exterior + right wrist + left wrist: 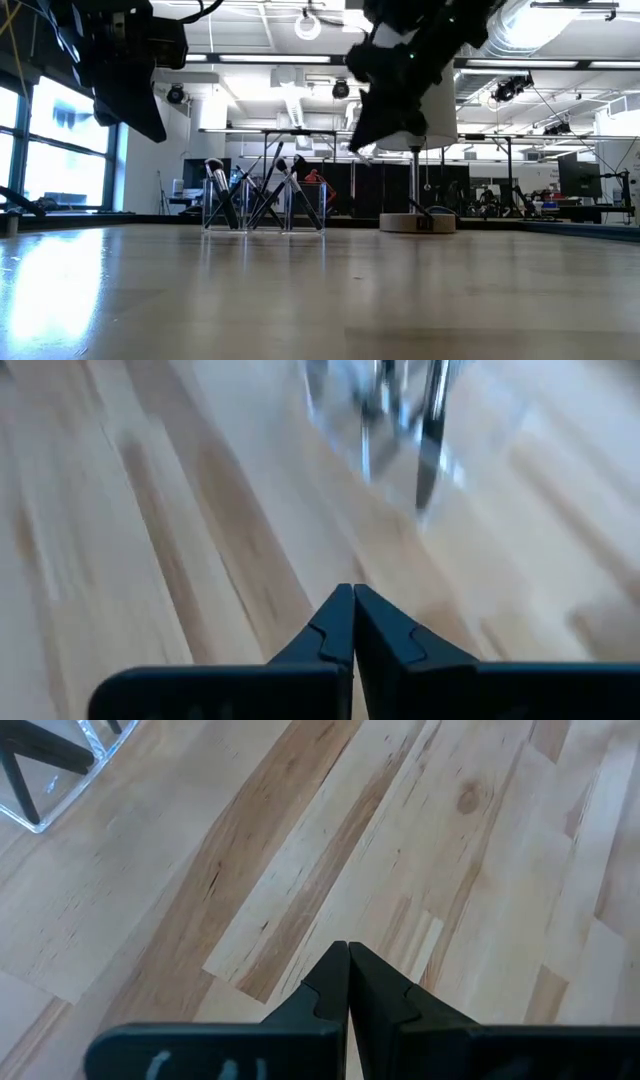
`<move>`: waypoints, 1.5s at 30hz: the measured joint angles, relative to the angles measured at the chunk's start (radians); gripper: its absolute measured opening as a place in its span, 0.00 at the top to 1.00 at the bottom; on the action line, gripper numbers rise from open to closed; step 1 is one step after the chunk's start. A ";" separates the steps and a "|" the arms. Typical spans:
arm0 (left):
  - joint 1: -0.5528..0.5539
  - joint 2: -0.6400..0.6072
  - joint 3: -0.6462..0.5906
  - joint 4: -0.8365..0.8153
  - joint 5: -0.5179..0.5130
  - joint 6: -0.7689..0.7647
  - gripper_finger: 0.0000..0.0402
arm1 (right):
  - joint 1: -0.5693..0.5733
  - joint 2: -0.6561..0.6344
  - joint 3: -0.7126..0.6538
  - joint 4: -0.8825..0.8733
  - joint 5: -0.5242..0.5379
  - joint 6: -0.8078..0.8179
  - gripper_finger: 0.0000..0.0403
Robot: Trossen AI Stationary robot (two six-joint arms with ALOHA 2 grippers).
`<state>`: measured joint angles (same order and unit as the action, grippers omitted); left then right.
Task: Put items in baskets/containers
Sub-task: Put the black eyeshadow brush into the transparent organizer, then return to Home Position
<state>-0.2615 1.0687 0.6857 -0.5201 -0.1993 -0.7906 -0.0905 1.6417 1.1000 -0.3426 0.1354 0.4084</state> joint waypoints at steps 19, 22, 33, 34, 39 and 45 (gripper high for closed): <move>0.000 0.000 0.000 0.005 0.024 -0.003 1.00 | -0.213 0.062 -0.066 0.896 -0.053 -0.261 1.00; 0.000 0.000 0.000 0.003 0.026 -0.003 1.00 | -0.232 0.100 -0.055 0.901 -0.080 -0.269 1.00; 0.000 0.000 0.000 0.002 0.027 -0.003 1.00 | -0.227 0.227 -0.055 0.866 -0.093 -0.223 1.00; 0.000 0.000 0.000 0.002 0.027 -0.003 1.00 | -0.227 0.227 -0.055 0.854 -0.091 -0.217 1.00; 0.000 0.000 0.000 0.002 0.024 -0.002 1.00 | -0.232 0.207 -0.054 0.804 -0.090 -0.202 0.93; 0.000 0.000 0.000 0.010 0.001 0.000 1.00 | -0.234 0.111 -0.054 0.728 -0.082 -0.234 0.78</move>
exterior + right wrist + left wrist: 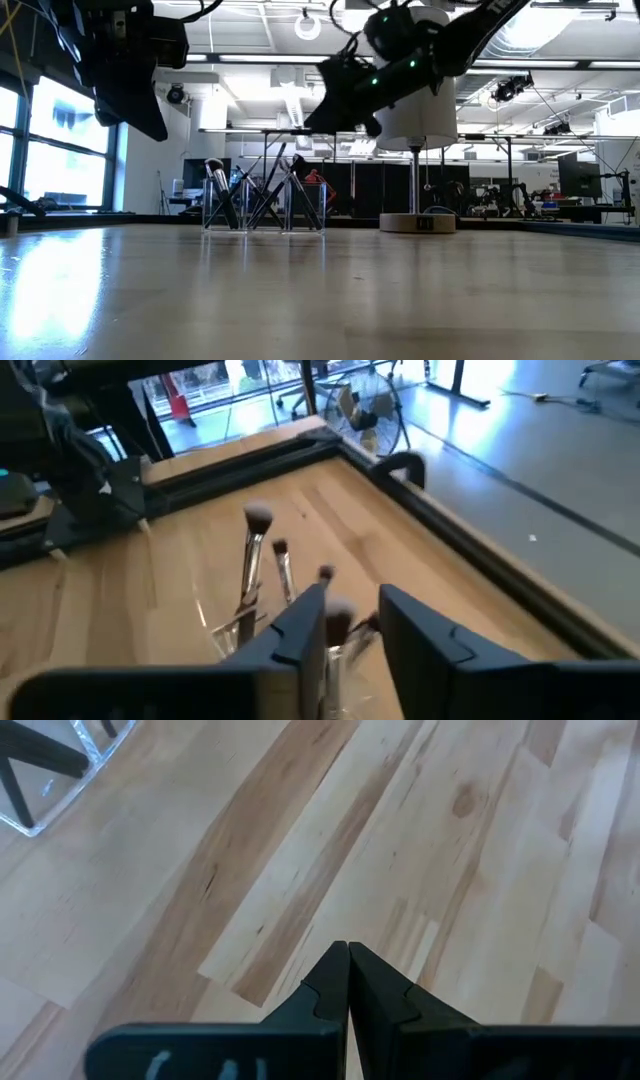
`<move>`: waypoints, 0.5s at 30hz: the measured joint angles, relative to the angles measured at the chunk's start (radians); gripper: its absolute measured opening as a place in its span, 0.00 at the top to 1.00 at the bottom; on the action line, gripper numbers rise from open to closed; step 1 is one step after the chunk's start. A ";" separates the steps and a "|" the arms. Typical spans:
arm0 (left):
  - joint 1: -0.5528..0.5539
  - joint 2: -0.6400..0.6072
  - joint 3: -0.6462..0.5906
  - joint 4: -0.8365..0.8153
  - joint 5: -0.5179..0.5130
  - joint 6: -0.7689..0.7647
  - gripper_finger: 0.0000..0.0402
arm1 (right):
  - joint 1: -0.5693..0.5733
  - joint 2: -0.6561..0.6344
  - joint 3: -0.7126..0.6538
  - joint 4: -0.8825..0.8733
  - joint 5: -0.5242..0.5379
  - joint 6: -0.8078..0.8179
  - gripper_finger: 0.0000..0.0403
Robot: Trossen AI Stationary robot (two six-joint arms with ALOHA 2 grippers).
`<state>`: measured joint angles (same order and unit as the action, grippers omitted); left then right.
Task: Put items in baskets/containers
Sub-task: Return to Home Position
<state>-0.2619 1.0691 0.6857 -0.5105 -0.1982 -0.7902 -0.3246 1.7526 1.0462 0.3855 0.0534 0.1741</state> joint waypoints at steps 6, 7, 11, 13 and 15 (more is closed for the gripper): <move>0.000 0.000 -0.001 0.035 -0.001 0.000 1.00 | -0.003 -0.166 0.000 -0.177 0.006 -0.044 0.66; 0.000 0.000 -0.001 0.043 -0.001 0.000 1.00 | -0.003 -0.189 0.000 -0.206 0.008 -0.055 0.65; 0.000 0.000 -0.001 0.060 -0.036 0.080 1.00 | -0.002 -0.288 0.000 -0.332 -0.010 -0.199 0.67; 0.009 0.000 -0.001 0.077 -0.083 0.200 1.00 | -0.001 -0.333 0.000 -0.384 -0.006 -0.220 0.72; 0.025 0.000 -0.001 0.124 -0.089 0.323 1.00 | 0.006 -0.372 0.001 -0.466 -0.008 -0.225 0.79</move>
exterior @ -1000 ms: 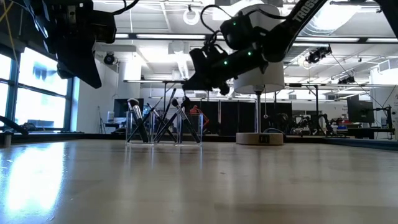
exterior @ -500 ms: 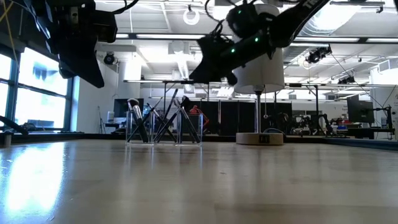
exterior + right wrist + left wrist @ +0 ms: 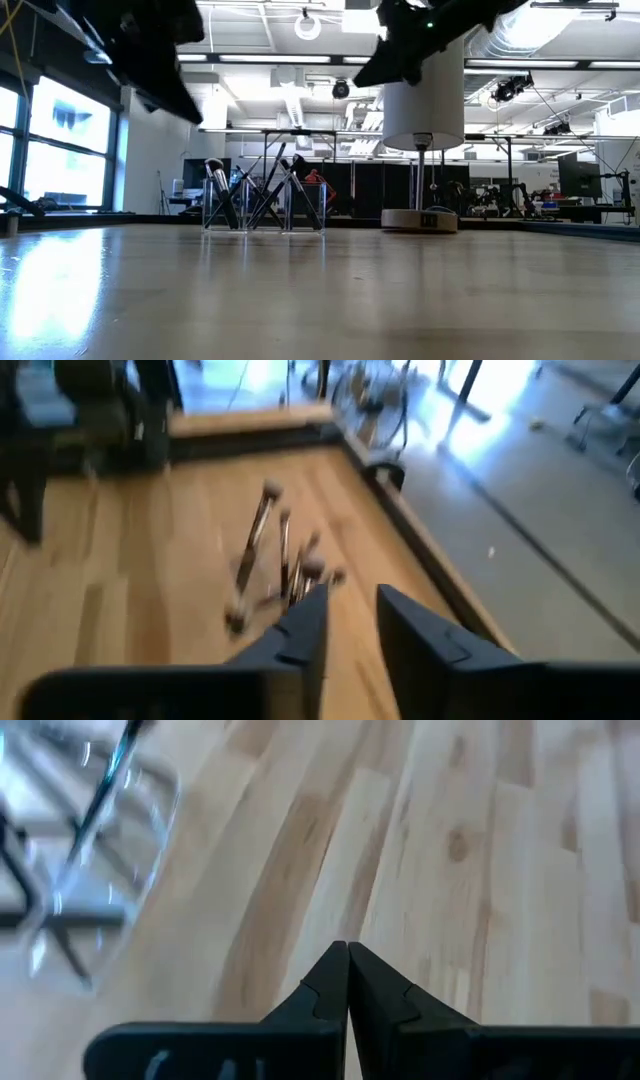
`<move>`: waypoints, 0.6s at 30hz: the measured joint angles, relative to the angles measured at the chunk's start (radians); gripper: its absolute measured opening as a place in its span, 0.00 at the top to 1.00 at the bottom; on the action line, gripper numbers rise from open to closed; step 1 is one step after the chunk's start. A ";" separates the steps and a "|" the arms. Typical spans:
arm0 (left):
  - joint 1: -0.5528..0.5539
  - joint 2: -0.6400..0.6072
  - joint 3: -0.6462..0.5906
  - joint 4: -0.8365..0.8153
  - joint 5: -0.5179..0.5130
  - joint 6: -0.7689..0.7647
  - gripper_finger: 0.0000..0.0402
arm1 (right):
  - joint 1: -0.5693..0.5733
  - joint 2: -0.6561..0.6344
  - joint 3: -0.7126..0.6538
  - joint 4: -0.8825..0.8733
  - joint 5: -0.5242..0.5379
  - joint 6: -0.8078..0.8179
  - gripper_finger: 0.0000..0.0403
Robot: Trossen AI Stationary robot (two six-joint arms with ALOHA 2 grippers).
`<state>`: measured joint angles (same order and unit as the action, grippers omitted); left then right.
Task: Put items in baskets/containers
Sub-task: Return to Home Position
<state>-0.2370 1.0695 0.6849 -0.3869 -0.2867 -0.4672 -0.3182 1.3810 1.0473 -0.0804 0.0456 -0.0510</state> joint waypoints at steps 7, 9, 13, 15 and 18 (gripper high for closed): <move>0.103 0.000 0.000 0.209 0.075 0.267 1.00 | 0.120 -0.084 -0.073 -0.131 0.013 0.032 0.96; 0.125 0.000 0.000 0.240 0.120 0.312 1.00 | 0.174 -0.083 -0.103 -0.132 0.021 0.040 0.96; 0.187 0.000 0.000 0.234 0.177 0.362 1.00 | 0.288 -0.081 -0.175 -0.067 0.052 0.058 0.99; 0.228 -0.020 0.000 0.227 0.212 0.391 1.00 | 0.338 -0.082 -0.214 -0.005 0.094 0.095 0.99; 0.292 -0.078 -0.001 0.232 0.317 0.465 1.00 | 0.390 -0.082 -0.283 0.082 0.107 0.139 1.00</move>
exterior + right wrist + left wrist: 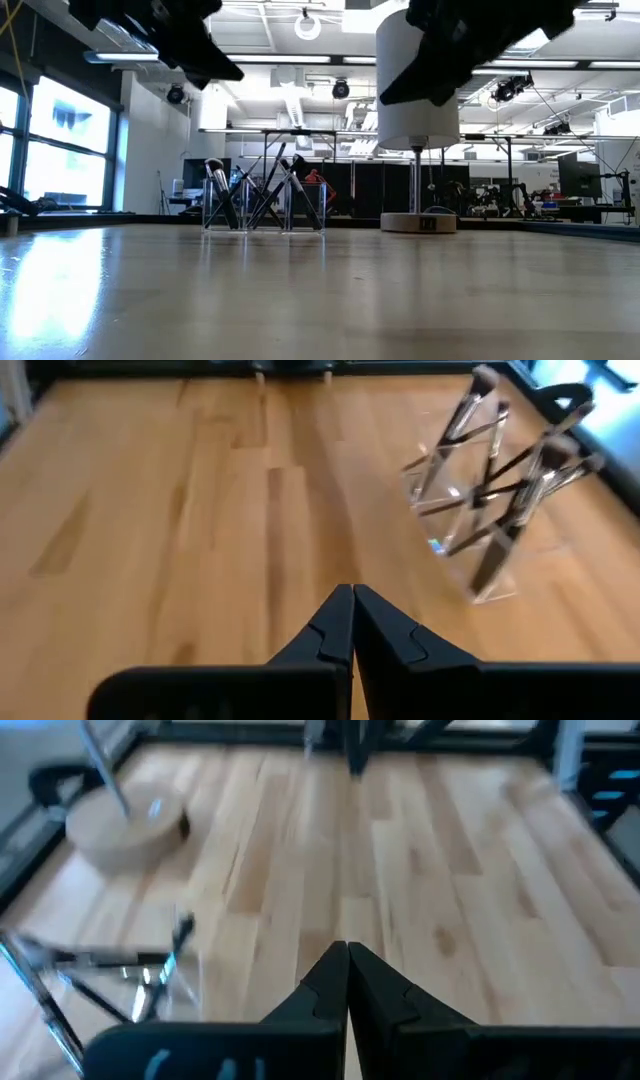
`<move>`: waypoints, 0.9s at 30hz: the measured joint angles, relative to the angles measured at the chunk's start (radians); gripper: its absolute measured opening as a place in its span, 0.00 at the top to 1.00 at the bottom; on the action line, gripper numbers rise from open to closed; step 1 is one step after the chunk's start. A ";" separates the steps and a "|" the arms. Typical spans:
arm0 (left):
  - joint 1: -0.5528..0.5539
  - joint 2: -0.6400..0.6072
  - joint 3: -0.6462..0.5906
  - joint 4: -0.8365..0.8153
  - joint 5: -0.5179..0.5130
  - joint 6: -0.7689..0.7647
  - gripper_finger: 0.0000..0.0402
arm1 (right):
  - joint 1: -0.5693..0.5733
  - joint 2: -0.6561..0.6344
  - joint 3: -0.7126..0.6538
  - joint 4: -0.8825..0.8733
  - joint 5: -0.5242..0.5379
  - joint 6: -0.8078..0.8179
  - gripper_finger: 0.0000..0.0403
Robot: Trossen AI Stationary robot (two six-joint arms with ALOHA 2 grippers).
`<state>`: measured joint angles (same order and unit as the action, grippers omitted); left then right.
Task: Put items in baskets/containers
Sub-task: Return to Home Position
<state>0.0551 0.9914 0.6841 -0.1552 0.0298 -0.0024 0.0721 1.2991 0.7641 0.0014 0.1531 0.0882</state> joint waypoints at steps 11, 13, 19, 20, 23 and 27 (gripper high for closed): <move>0.165 -0.403 -0.273 0.158 0.119 -0.048 1.00 | 0.101 0.000 -0.147 0.183 0.130 0.225 1.00; 0.144 -0.495 -0.347 0.246 0.110 -0.096 1.00 | 0.107 0.000 -0.144 0.185 0.141 0.225 1.00; -0.046 -0.625 -0.520 0.470 0.051 -0.095 1.00 | 0.099 0.000 -0.143 0.185 0.153 0.226 1.00; -0.082 -0.632 -0.533 0.462 0.030 -0.077 1.00 | 0.096 0.000 -0.143 0.185 0.152 0.226 1.00; -0.172 -0.635 -0.539 0.396 -0.095 -0.050 1.00 | 0.089 0.000 -0.143 0.187 0.148 0.226 1.00; -0.236 -0.652 -0.540 0.274 -0.266 -0.052 1.00 | 0.077 0.000 -0.143 0.191 0.124 0.226 1.00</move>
<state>-0.1814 0.3393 0.1437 0.1191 -0.2361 -0.0543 0.1486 1.2987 0.6209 0.1928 0.2766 0.3141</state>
